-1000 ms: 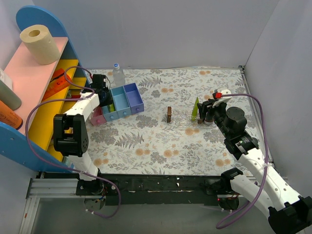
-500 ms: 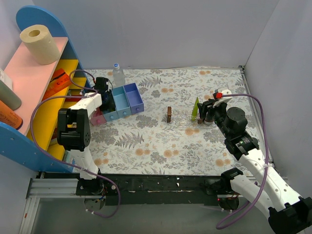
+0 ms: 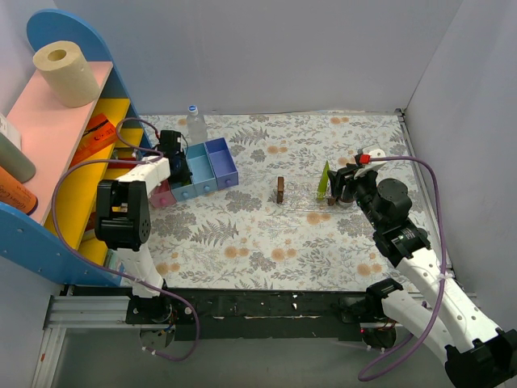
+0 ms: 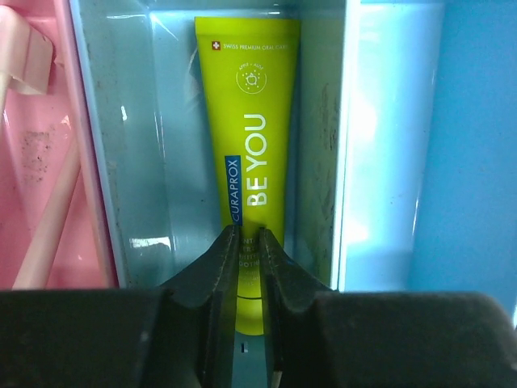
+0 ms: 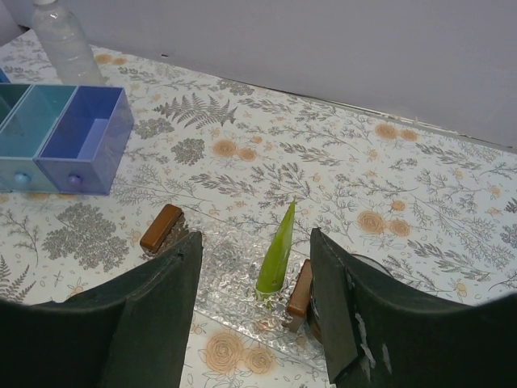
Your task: Prepare toiletry sets of a toothbrush and toothpaste on the tray
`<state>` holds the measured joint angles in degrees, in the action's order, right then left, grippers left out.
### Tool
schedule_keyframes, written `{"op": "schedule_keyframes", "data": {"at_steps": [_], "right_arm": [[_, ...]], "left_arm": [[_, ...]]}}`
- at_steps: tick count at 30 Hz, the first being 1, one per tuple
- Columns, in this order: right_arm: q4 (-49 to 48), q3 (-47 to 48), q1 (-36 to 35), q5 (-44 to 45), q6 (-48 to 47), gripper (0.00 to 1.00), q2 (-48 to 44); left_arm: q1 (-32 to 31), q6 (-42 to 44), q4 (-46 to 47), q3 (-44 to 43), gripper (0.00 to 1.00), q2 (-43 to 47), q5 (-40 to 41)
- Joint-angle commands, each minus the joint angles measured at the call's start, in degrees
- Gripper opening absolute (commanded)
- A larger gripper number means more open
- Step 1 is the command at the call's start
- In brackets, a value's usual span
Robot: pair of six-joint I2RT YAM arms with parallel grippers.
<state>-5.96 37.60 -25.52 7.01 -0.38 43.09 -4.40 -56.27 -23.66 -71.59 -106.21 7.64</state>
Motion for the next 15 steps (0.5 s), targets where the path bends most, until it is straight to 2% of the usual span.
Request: {"op": "schedule_keyframes", "data": {"at_steps": [1, 5, 15], "right_arm": [[-1.34, 0.28, 0.21, -0.15, 1.25, 0.63, -0.73], [-1.34, 0.19, 0.21, -0.68, 1.87, 0.63, -0.99], [-0.81, 0.28, 0.21, -0.68, 2.05, 0.63, -1.34]], "left_arm": [[0.27, 0.55, -1.22, 1.54, 0.07, 3.55, 0.71], [0.27, 0.64, -1.21, 1.46, 0.00, 6.28, 0.80], [0.27, 1.08, 0.28, 1.81, 0.00, 14.01, 1.15]]}}
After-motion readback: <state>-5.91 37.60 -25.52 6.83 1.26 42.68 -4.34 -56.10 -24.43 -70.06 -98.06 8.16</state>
